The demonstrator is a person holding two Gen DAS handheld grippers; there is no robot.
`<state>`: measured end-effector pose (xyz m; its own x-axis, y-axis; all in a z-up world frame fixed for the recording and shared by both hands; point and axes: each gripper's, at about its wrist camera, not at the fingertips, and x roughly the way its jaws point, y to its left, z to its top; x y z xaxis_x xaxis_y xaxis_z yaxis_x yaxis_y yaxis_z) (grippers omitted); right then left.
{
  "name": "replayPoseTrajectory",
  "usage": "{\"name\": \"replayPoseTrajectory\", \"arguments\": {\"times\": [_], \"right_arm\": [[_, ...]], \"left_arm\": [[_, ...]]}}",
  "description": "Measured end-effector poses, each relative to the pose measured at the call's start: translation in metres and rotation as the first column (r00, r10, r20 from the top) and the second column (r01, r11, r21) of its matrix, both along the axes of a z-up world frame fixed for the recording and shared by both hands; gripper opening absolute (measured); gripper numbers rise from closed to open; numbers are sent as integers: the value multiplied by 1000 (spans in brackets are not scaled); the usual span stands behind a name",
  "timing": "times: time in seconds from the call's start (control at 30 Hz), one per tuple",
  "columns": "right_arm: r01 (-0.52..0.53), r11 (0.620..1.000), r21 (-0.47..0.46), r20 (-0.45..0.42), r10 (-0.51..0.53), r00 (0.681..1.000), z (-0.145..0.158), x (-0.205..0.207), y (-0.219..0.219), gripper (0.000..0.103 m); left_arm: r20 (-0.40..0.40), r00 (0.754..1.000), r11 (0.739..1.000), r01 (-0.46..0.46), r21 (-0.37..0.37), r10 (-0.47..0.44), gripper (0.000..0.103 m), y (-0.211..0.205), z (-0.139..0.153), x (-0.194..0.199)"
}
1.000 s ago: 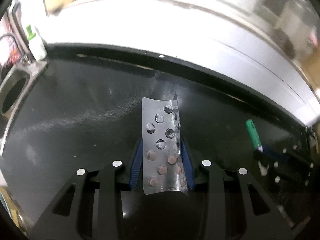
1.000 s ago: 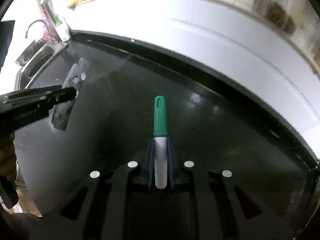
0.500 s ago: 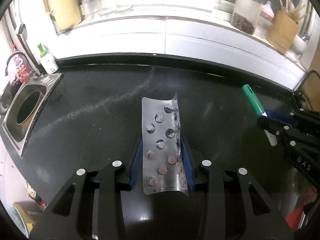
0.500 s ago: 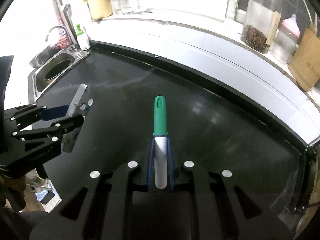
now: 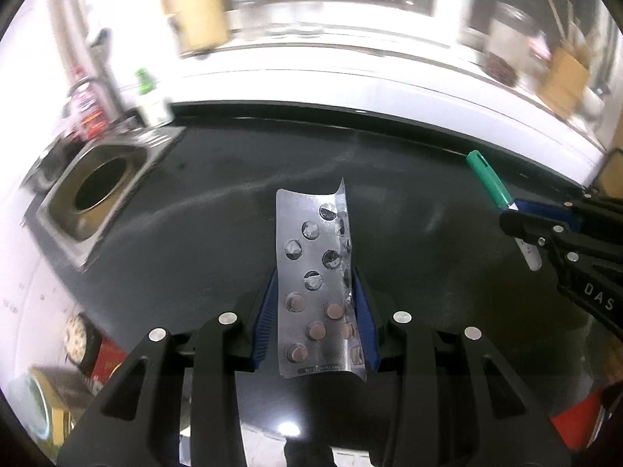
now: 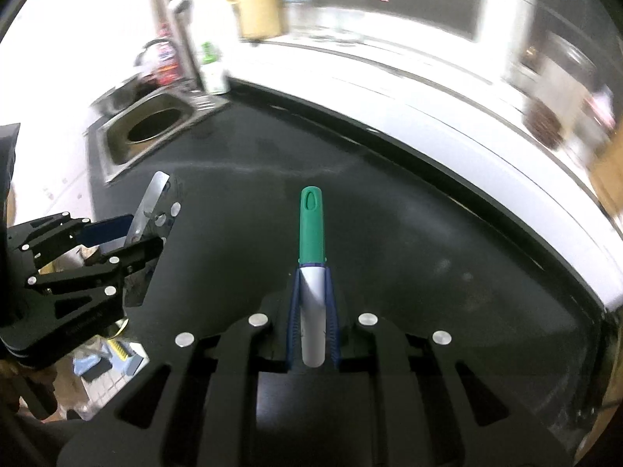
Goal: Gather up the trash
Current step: 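Carry the blister pack and marker over the black bin, then open both tools to drop blister pack and marker into the bin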
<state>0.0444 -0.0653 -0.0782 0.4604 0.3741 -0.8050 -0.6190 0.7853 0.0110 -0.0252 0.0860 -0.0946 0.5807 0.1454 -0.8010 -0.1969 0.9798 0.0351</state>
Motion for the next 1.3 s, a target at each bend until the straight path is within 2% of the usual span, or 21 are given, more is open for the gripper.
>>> {"name": "replayPoseTrajectory", "arguments": {"times": [0.13, 0.27, 0.37, 0.47, 0.5, 0.63, 0.73, 0.77, 0.9, 1.0, 1.13, 1.23, 1.27, 1.3], "right_arm": [[-127, 992, 13, -5, 128, 992, 2, -21, 59, 14], [-310, 950, 29, -30, 311, 950, -2, -52, 141, 14], [-441, 896, 38, -51, 443, 895, -9, -80, 202, 14], [-556, 830, 55, -85, 558, 825, -21, -114, 263, 14], [-591, 804, 61, -98, 595, 798, -27, -126, 285, 14], [-691, 719, 78, -154, 693, 704, -58, -173, 361, 14], [-729, 679, 86, -203, 728, 654, -85, -197, 406, 14], [-743, 664, 85, -227, 739, 634, -100, -208, 427, 14], [-770, 636, 60, -291, 749, 596, -150, -228, 479, 14], [-784, 620, 29, -315, 750, 582, -186, -237, 506, 14], [-786, 618, 7, -357, 736, 575, -222, -241, 533, 14], [-792, 610, 17, -362, 742, 564, -239, -238, 549, 15], [-796, 606, 21, -375, 743, 555, -243, -237, 553, 19], [-795, 606, 13, -385, 737, 556, -248, -237, 557, 42]], "left_arm": [[5, 993, 993, -119, 4, 119, 37, 46, 1, -36], [0, 962, 962, -271, 16, 271, 37, 101, -3, -84], [-18, 920, 920, -392, 20, 393, 37, 145, -13, -124], [-45, 861, 862, -506, 10, 506, 37, 187, -28, -169], [-58, 835, 836, -549, 6, 548, 37, 204, -35, -187], [-93, 762, 765, -644, -5, 641, 37, 250, -64, -236], [-116, 720, 722, -691, -29, 685, 37, 284, -96, -266], [-124, 714, 716, -697, -31, 689, 37, 292, -104, -270], [-151, 698, 700, -712, -49, 700, 38, 326, -154, -284], [-155, 693, 693, -718, -67, 704, 38, 343, -183, -287], [-171, 688, 683, -724, -94, 705, 40, 364, -219, -291], [-176, 700, 693, -712, -108, 692, 47, 374, -238, -293], [-178, 705, 695, -708, -126, 687, 51, 377, -243, -294], [-172, 698, 688, -715, -122, 695, 61, 380, -248, -296]]}}
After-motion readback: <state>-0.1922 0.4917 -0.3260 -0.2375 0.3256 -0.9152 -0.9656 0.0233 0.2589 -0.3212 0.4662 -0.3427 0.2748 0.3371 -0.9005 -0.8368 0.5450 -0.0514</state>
